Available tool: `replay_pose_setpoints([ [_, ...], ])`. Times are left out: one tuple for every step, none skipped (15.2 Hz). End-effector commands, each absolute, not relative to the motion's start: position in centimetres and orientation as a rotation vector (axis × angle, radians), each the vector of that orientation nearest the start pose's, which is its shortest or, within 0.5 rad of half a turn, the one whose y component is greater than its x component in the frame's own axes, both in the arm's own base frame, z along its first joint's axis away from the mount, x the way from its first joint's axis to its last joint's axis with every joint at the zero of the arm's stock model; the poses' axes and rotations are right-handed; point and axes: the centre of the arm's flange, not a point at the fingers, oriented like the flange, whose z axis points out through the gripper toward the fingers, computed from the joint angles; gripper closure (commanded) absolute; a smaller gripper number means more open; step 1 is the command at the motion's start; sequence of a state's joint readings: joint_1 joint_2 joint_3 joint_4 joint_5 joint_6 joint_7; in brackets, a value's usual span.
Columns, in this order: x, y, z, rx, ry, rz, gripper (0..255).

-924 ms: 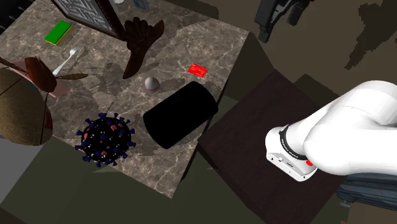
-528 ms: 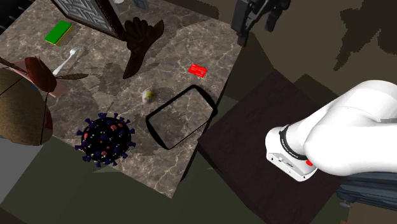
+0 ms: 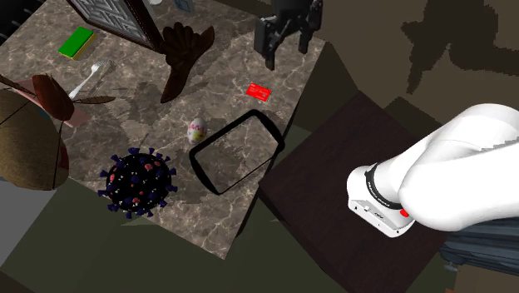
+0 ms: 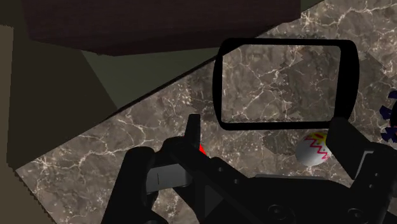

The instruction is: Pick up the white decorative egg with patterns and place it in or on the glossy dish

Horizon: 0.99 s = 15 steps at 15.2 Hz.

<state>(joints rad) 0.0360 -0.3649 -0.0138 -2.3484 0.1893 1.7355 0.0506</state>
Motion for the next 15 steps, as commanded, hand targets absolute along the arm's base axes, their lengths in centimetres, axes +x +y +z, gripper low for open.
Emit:
replay_pose_setpoints([
  [42.7, 3.7, 43.8, -2.926, 0.118, 0.391, 0],
  [43.6, 4.1, 42.9, -2.92, 0.117, 0.399, 0],
  [44.6, 4.6, 42.1, -2.914, 0.116, 0.406, 0],
  [45.5, 5.0, 41.2, -2.908, 0.115, 0.414, 0],
  [46.4, 5.5, 40.3, -2.902, 0.114, 0.421, 0],
  [47.4, 6.0, 39.4, -2.896, 0.113, 0.429, 0],
  [48.3, 6.4, 38.5, -2.889, 0.112, 0.436, 0],
  [49.2, 6.9, 37.6, -2.883, 0.111, 0.444, 0],
  [50.1, 7.4, 36.7, -2.877, 0.109, 0.451, 0],
  [51.0, 7.9, 35.8, -2.871, 0.108, 0.458, 0],
  [51.9, 8.4, 34.9, -2.865, 0.107, 0.466, 0],
  [52.8, 8.9, 34.0, -2.859, 0.106, 0.473, 0],
  [53.7, 9.4, 33.1, -2.853, 0.105, 0.48, 0],
  [54.6, 9.9, 32.1, -2.846, 0.104, 0.488, 0],
  [55.5, 10.4, 31.2, -2.84, 0.103, 0.495, 0],
])
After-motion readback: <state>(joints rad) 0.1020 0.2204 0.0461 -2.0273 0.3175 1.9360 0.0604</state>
